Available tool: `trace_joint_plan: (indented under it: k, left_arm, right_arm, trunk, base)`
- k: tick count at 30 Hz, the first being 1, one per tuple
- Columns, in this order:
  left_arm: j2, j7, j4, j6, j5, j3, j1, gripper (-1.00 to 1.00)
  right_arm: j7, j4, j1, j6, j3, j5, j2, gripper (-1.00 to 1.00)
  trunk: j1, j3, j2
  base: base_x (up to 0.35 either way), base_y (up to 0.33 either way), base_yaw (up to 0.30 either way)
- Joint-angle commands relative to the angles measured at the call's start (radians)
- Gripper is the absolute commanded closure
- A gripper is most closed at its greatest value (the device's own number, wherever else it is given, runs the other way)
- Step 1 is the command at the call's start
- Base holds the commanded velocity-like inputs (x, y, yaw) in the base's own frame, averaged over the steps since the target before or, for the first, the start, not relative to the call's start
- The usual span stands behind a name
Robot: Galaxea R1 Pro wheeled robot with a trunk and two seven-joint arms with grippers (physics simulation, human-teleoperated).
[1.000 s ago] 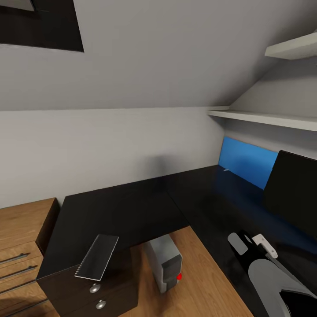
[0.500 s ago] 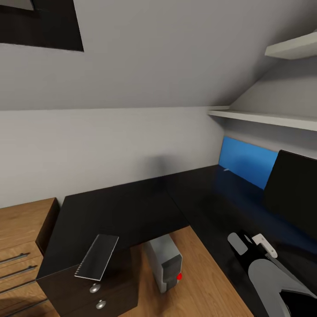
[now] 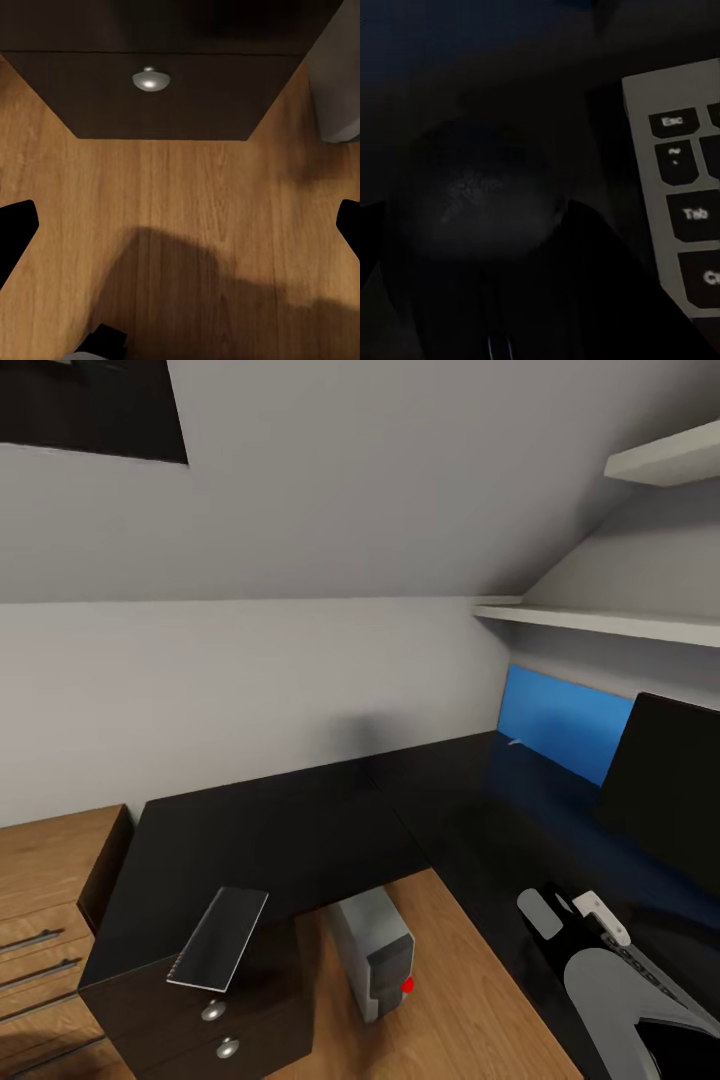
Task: In the bedroom, organize the workspace by keeping the computer under the desk, ensuring the monitor is on the desk, placing the keyboard on the desk next to the monitor, placing the mouse on the desk next to the keyboard, moving the folder from the swivel chair onto the desk next to the mouse, stacking the notebook on top of the folder with the pen on top of the notebook, and positioning the swivel chair next to the desk.
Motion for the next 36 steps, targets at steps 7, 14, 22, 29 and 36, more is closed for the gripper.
trace_joint_plan:
  k: [7,14,22,29,36]
  left_arm:
    - [0.001,0.006,-0.002,-0.003,0.01,-0.005,0.0,-1.0]
    - [0.001,0.006,-0.002,-0.003,0.011,-0.004,0.0,-1.0]
    - [0.001,0.006,-0.002,-0.003,0.012,-0.005,0.0,-1.0]
    - [0.001,0.006,-0.002,-0.003,0.012,-0.006,0.0,-1.0]
    - [0.001,0.001,0.0,-0.003,0.011,-0.007,0.0,-1.0]
  right_arm:
    - [0.0,-0.001,0.0,-0.009,0.001,-0.013,0.001,1.0]
    - [0.003,-0.002,0.0,-0.009,0.001,-0.013,0.0,-1.0]
    - [0.006,-0.003,0.0,-0.009,0.002,-0.013,0.001,-1.0]
    - [0.007,-0.003,0.0,-0.009,0.003,-0.013,0.001,-1.0]
    - [-0.001,-0.011,0.0,-0.008,0.003,-0.013,0.003,-1.0]
  trunk:
    - [0.0,-0.001,-0.001]
    - [0.0,-0.001,-0.001]
    - [0.0,-0.001,-0.001]
    - [0.0,-0.001,-0.001]
    - [0.0,-0.001,-0.001]
  base:
    - [0.0,0.0,0.0]
    - [0.0,0.0,0.0]
    - [0.0,0.0,0.0]
    - [0.0,0.0,0.0]
    - [0.0,0.0,0.0]
